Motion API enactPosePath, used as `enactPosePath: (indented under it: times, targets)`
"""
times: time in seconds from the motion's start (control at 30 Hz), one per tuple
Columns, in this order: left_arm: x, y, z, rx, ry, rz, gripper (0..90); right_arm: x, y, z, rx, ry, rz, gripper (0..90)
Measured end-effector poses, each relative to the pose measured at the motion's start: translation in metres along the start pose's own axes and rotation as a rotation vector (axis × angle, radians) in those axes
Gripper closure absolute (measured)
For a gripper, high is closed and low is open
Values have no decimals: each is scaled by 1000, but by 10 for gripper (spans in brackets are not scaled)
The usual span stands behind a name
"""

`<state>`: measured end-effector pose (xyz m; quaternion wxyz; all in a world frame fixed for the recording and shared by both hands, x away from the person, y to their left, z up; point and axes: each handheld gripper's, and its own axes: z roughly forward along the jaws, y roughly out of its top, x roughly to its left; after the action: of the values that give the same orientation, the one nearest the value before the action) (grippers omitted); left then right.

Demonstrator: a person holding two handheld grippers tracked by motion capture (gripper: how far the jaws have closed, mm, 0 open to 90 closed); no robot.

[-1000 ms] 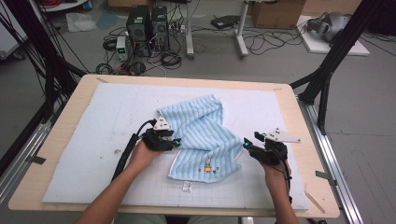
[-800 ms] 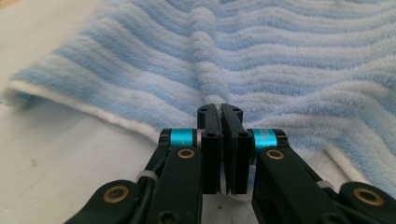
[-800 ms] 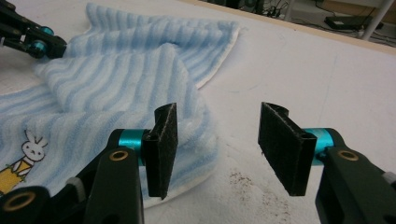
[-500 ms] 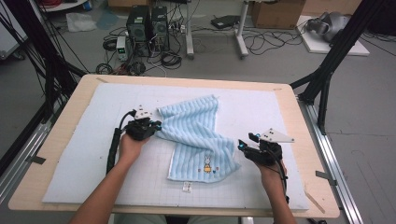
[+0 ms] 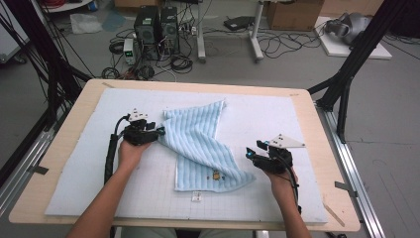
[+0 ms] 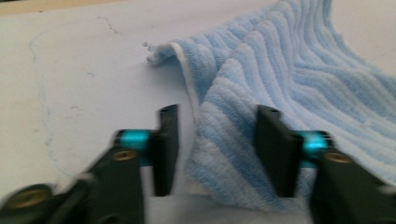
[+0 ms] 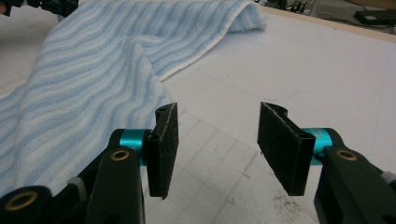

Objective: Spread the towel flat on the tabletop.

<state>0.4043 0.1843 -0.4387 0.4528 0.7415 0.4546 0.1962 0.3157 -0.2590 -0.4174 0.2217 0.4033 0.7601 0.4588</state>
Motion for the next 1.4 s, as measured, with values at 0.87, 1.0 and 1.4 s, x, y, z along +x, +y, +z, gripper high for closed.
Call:
enactPosePath:
  times: [0.87,1.0,1.4]
  targets:
    - [17,-33,-51,-110,-124,8,338,23,56,153,255,103,13,574]
    - [19,-34,-53,-111,-117,-2,342,30,58,160,284,87,-51,778]
    - [15,-37,-49,-87,-115,22,352,-12,66,153,259,-128,-28,860]
